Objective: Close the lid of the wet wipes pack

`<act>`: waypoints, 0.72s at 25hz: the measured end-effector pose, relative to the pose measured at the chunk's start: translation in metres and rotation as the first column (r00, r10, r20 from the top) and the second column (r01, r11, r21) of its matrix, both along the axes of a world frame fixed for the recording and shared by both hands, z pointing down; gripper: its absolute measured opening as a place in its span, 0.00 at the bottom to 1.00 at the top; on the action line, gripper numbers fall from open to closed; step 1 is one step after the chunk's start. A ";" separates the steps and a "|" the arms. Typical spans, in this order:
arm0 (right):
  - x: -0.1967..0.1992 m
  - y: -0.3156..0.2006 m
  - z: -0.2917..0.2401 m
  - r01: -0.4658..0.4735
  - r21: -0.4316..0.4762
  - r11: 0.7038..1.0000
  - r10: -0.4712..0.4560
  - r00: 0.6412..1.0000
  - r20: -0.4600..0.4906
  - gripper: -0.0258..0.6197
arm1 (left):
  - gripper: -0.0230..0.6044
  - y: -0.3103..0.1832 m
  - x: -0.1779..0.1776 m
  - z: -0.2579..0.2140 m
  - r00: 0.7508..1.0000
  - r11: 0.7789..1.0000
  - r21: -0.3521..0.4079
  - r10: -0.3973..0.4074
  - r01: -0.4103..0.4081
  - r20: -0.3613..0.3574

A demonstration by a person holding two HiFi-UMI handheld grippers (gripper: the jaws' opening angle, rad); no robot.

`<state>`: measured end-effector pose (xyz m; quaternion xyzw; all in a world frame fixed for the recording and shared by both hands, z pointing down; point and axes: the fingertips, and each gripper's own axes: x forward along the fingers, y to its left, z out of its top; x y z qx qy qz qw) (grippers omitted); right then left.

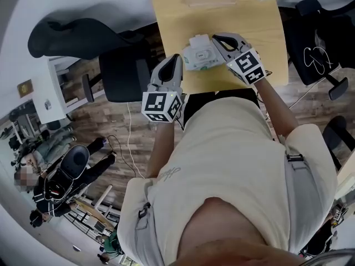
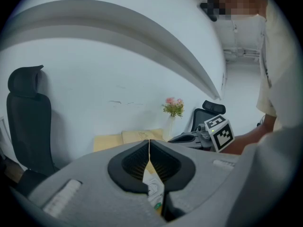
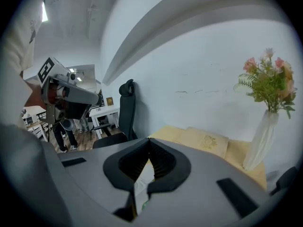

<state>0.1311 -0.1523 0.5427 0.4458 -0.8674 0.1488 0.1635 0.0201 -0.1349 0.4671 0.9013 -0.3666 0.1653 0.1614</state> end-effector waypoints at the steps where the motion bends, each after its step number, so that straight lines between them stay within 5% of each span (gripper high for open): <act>1: -0.001 -0.004 0.002 -0.002 -0.007 1.000 0.002 1.000 -0.007 0.04 | 0.06 -0.003 -0.001 0.001 1.000 1.000 0.008 0.006 -0.006 0.011; 14: -0.012 -0.030 0.043 -0.014 -0.135 0.991 0.001 0.995 -0.097 0.05 | 0.06 -0.027 -0.015 0.019 0.999 0.999 -0.031 0.022 -0.024 -0.038; 18: -0.020 -0.036 0.058 0.017 -0.164 0.986 -0.036 0.993 -0.113 0.13 | 0.06 -0.028 -0.030 0.026 1.000 0.999 -0.047 -0.002 0.001 -0.027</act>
